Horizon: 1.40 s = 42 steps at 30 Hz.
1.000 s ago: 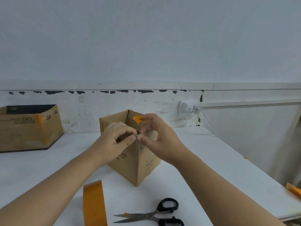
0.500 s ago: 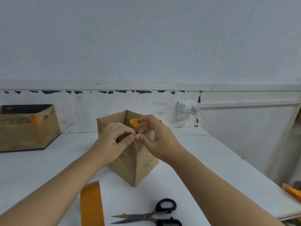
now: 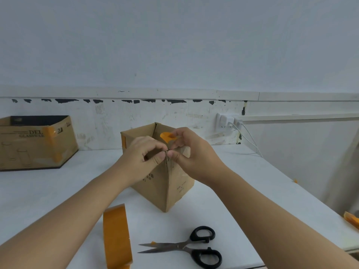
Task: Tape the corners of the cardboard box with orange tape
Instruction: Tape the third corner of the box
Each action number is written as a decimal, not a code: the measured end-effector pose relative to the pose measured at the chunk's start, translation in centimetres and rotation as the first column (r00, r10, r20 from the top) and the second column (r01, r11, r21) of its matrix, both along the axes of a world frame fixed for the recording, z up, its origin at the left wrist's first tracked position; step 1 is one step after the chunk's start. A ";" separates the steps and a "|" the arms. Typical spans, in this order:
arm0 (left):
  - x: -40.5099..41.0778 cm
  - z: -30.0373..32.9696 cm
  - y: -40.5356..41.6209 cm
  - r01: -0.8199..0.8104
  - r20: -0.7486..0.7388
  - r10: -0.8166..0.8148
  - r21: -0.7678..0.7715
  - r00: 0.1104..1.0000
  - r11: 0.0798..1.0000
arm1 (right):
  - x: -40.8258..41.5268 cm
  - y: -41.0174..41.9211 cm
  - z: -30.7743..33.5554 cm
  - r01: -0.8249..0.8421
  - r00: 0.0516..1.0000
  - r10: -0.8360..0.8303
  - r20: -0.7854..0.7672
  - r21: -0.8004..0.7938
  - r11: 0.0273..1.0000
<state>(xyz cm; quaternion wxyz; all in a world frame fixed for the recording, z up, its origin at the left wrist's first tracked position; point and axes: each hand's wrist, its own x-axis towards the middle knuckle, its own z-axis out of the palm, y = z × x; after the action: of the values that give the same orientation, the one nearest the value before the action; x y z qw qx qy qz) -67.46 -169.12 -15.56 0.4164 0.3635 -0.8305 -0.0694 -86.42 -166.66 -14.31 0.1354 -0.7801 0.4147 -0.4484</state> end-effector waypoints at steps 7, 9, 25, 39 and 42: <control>0.5 0.1 0.3 0.038 -0.014 -0.038 0.064 0.999 0.997 | -0.2 0.3 0.2 -0.018 0.999 0.018 -0.035 0.006 1.000; 0.8 0.2 0.3 0.053 -0.010 -0.052 0.082 0.999 0.995 | -0.4 0.3 0.3 -0.026 0.999 0.027 -0.028 0.021 0.999; 0.4 0.0 0.1 0.042 -0.048 -0.037 0.109 0.998 0.993 | -0.2 0.1 0.2 -0.032 0.999 0.032 0.001 -0.011 0.999; 0.9 0.3 0.0 0.046 0.014 -0.049 0.147 0.999 0.988 | -0.6 0.1 0.1 -0.053 0.998 0.053 -0.027 -0.001 0.999; 0.5 0.2 -0.1 0.007 0.036 -0.011 0.100 0.999 0.995 | -0.4 0.0 0.0 -0.043 0.998 0.041 -0.056 -0.028 0.999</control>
<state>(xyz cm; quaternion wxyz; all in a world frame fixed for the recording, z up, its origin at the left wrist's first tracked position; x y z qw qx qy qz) -66.92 -169.25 -15.38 0.3822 0.3813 -0.8351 -0.1060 -86.80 -166.67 -14.36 0.1217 -0.8027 0.3952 -0.4298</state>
